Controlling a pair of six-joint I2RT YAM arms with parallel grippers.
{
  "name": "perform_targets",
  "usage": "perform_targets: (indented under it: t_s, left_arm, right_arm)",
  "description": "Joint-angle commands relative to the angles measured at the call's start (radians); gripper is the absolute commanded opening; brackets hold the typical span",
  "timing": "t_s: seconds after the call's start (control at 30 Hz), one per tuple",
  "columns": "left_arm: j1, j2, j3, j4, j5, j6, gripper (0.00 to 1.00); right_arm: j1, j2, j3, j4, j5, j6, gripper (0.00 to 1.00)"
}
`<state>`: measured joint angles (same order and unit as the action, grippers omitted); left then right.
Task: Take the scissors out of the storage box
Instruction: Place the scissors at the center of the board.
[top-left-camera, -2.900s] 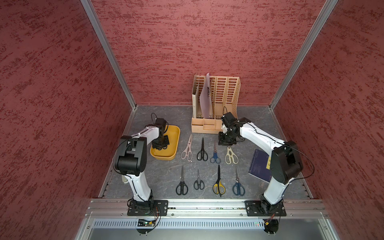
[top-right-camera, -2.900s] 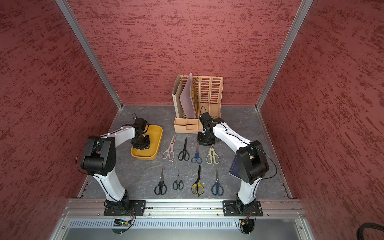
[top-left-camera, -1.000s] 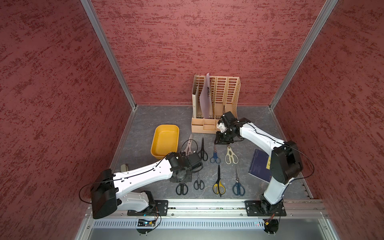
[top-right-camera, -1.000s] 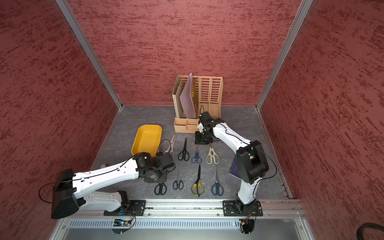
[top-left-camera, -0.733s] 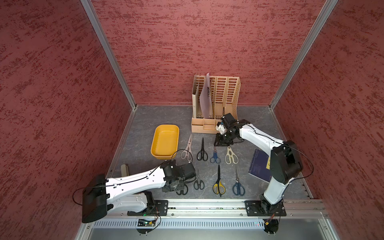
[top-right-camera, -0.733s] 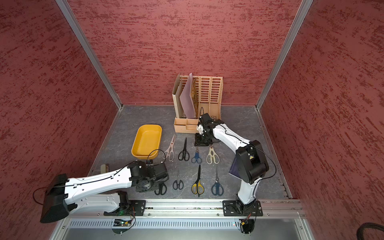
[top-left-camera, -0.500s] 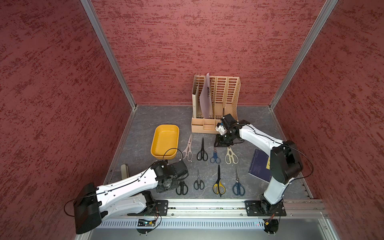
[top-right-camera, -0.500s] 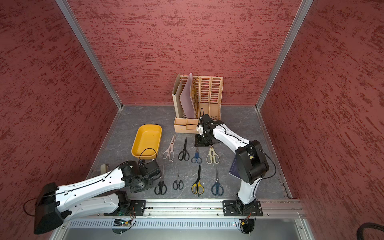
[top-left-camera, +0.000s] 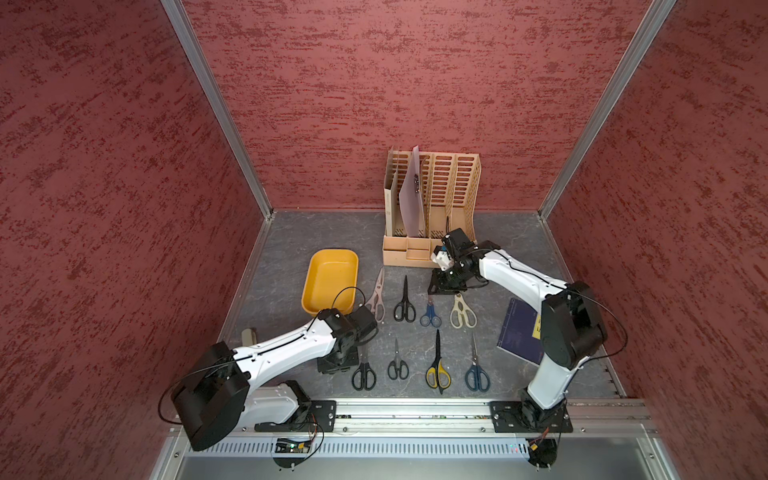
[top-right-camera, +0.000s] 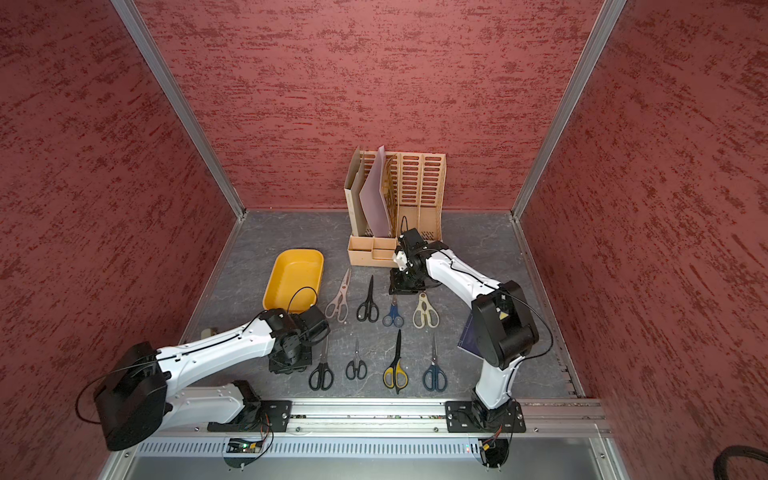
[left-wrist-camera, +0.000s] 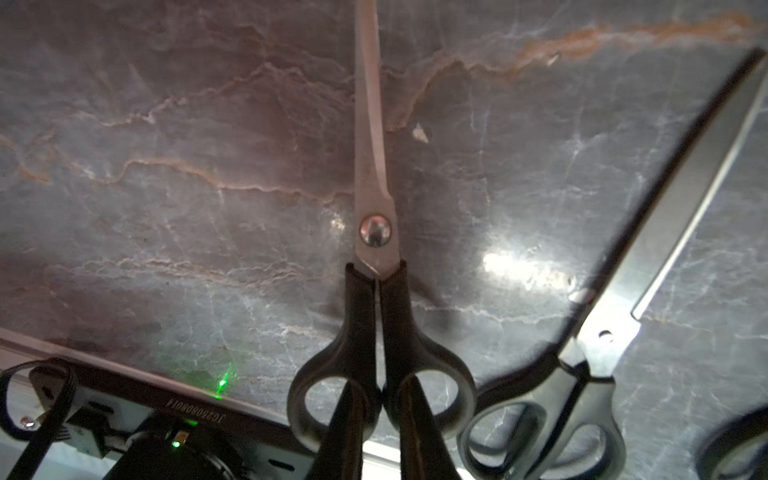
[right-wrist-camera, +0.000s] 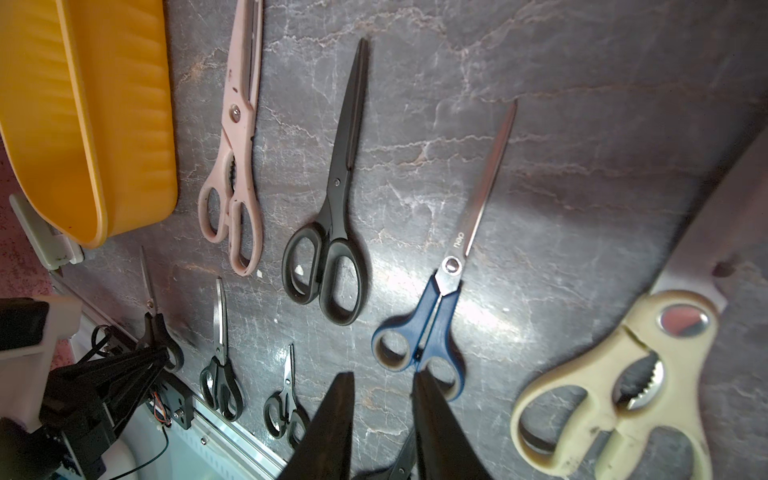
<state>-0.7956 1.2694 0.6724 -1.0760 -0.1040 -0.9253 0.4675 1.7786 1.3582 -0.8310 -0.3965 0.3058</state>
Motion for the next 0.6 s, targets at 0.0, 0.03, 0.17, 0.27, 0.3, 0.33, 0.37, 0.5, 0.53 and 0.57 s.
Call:
perform_targets:
  t_s: [0.0, 0.03, 0.17, 0.27, 0.3, 0.33, 0.37, 0.5, 0.53, 0.57]
  left_arm:
    - [0.007, 0.02, -0.017, 0.036, -0.013, 0.031, 0.0]
    - [0.007, 0.027, -0.019, 0.039, -0.011, 0.033, 0.01]
    - [0.007, 0.049, -0.02, 0.043, -0.008, 0.038, 0.09]
    - [0.006, 0.059, -0.021, 0.045, -0.005, 0.04, 0.12]
    - [0.004, 0.059, -0.02, 0.044, -0.005, 0.039, 0.14]
    - [0.003, 0.058, -0.02, 0.043, -0.008, 0.038, 0.17]
    - [0.001, 0.053, -0.02, 0.041, -0.007, 0.037, 0.2]
    - [0.002, 0.039, -0.022, 0.039, -0.012, 0.032, 0.29]
    - [0.001, 0.035, -0.023, 0.039, -0.013, 0.032, 0.32]
    - [0.0, 0.032, -0.023, 0.038, -0.014, 0.031, 0.34]
  right_arm:
    - [0.0, -0.042, -0.017, 0.017, 0.011, 0.007, 0.29]
    - [0.0, -0.046, -0.019, 0.015, 0.016, 0.007, 0.29]
    - [0.0, -0.057, -0.032, 0.018, 0.02, 0.01, 0.29]
    - [-0.002, -0.07, -0.039, 0.015, 0.029, 0.01, 0.29]
    - [-0.001, -0.073, -0.039, 0.015, 0.033, 0.01, 0.29]
    - [-0.001, -0.077, -0.042, 0.013, 0.035, 0.011, 0.29]
    - [-0.003, -0.08, -0.039, 0.012, 0.038, 0.01, 0.29]
    - [-0.006, -0.092, -0.031, 0.0, 0.052, 0.008, 0.29]
    - [-0.008, -0.093, -0.028, -0.002, 0.058, 0.005, 0.3]
    - [-0.009, -0.096, -0.023, -0.009, 0.063, 0.002, 0.3]
